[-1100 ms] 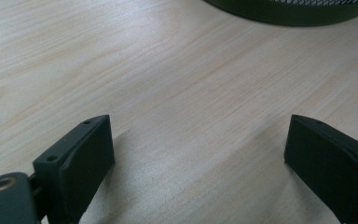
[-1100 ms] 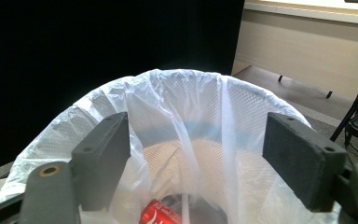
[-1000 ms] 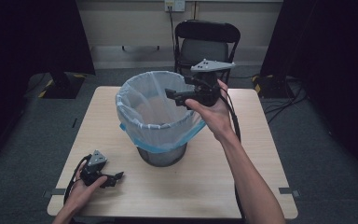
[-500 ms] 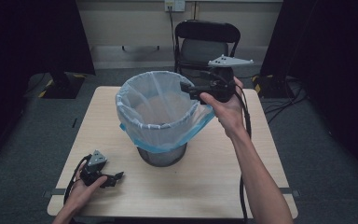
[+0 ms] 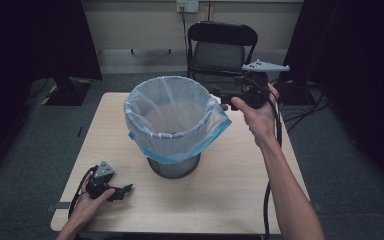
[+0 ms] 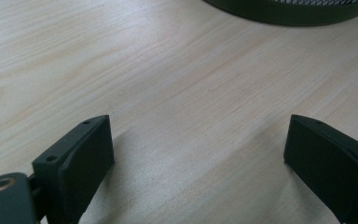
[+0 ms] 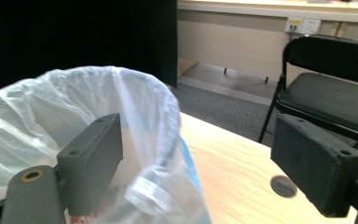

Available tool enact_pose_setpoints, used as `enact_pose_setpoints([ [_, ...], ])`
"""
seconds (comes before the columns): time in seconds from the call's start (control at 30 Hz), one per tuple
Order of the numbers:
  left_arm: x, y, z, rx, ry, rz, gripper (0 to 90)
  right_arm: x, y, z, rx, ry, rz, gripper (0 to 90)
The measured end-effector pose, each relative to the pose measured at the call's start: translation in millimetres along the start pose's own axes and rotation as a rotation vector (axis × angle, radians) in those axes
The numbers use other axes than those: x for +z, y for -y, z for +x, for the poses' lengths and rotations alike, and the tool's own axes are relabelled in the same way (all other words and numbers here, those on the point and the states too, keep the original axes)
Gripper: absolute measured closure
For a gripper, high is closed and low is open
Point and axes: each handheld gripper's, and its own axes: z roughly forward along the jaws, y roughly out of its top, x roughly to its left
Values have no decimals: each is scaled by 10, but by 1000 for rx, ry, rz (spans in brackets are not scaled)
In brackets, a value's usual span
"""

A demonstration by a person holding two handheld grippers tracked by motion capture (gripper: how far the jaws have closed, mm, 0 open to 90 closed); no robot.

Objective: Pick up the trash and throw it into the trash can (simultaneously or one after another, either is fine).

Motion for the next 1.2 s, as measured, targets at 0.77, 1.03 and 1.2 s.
enact_pose_setpoints([
  [0.77,0,0,0,0,0,0,77,-254,571,-413,47,107,91,162],
  [1.03,0,0,0,1,0,0,77,-324,793,-438,47,144,137,155],
  [1.2,0,0,0,1,-1,0,78,-381,979,-463,67,146,156,146],
])
